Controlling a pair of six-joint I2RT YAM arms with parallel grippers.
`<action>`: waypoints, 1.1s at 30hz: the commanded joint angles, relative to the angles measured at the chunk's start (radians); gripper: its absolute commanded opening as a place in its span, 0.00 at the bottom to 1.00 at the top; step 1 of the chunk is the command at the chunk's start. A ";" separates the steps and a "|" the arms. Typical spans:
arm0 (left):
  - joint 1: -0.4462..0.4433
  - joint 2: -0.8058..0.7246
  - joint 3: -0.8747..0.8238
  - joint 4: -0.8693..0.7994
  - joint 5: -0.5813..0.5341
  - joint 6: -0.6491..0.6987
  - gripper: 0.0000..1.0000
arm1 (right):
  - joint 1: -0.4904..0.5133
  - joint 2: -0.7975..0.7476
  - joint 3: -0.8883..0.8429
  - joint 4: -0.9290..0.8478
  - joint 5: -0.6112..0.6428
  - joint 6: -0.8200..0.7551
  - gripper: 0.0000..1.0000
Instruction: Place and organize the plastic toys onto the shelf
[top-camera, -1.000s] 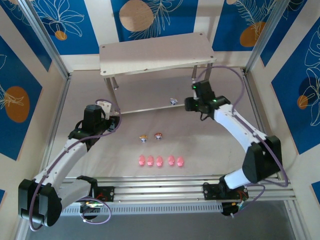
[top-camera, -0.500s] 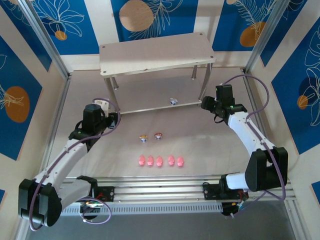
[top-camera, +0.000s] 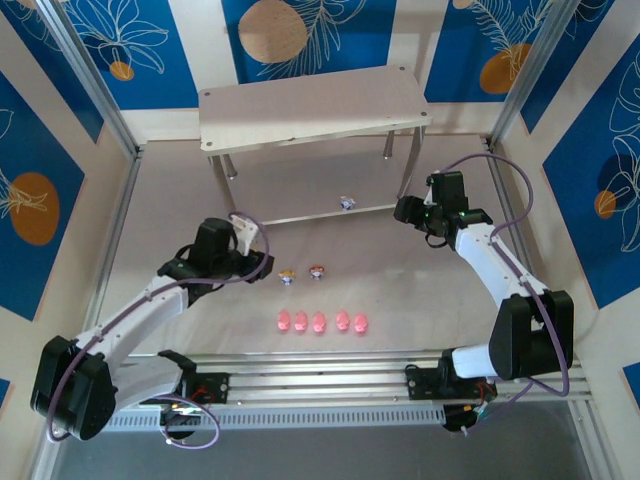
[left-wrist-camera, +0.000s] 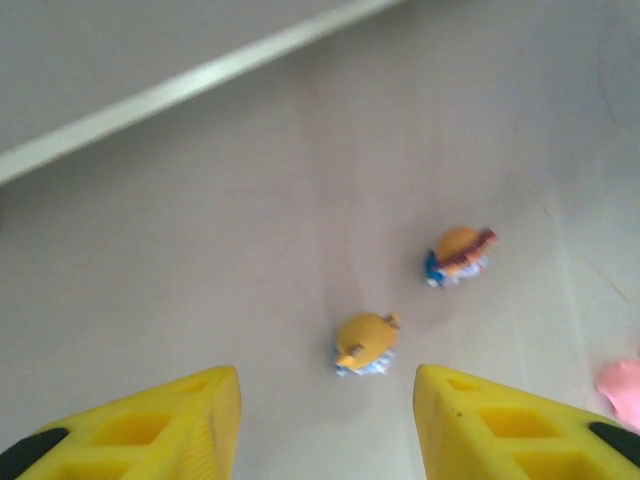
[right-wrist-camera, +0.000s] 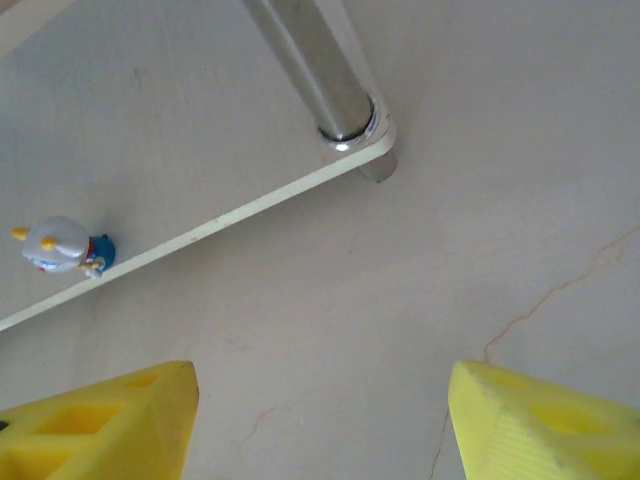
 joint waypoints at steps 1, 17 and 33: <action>-0.055 0.039 0.032 -0.037 -0.024 0.048 0.50 | -0.002 -0.040 -0.014 -0.026 -0.077 -0.013 0.68; -0.120 0.256 0.081 0.010 0.004 0.161 0.51 | -0.017 -0.125 -0.051 -0.038 -0.119 -0.047 0.68; -0.119 0.387 0.143 -0.017 0.006 0.199 0.52 | -0.034 -0.130 -0.041 -0.029 -0.144 -0.042 0.68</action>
